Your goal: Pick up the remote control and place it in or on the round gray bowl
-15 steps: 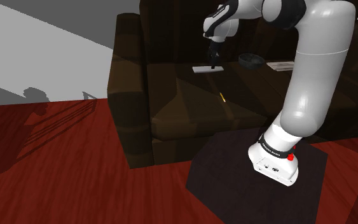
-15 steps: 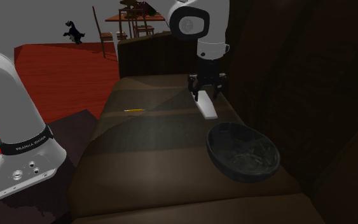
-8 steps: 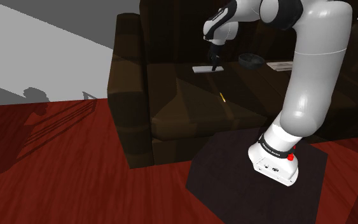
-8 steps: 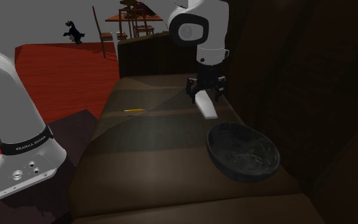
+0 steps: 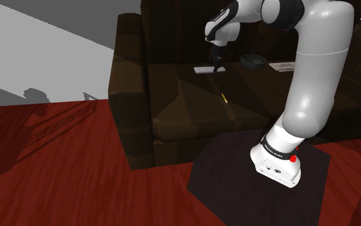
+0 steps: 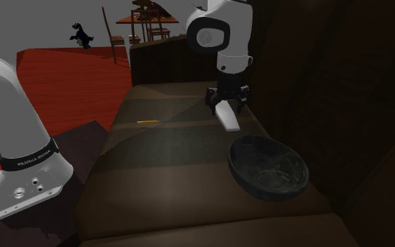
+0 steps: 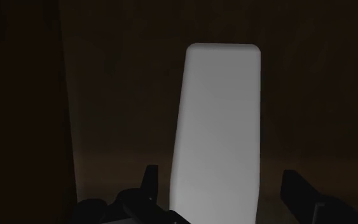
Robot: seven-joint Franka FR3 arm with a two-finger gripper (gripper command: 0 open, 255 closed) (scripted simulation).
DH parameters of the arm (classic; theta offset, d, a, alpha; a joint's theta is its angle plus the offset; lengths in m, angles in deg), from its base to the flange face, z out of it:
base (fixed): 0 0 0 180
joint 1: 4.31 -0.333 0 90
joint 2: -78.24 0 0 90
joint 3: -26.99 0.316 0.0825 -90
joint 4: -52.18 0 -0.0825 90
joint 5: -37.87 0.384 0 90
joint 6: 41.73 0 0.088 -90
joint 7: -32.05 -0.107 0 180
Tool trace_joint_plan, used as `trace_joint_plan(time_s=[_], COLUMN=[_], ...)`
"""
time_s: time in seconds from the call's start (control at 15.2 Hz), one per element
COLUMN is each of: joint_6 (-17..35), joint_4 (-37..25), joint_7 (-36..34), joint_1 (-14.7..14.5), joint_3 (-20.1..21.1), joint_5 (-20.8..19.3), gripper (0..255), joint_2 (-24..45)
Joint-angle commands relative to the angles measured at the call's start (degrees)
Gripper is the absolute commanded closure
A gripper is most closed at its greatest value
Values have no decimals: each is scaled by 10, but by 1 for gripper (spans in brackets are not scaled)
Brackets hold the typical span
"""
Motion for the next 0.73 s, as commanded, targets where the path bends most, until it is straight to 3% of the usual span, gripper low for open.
trace_joint_plan(time_s=[0.0,0.07,0.66], joint_6=[16,16,16], joint_4=[-2,2,-2], joint_7=[-3,-5,-3], joint_1=[0,-2,0], joint_3=[1,0,1], joint_5=[0,-2,1], gripper=[0,255,255], joint_2=[18,13,18])
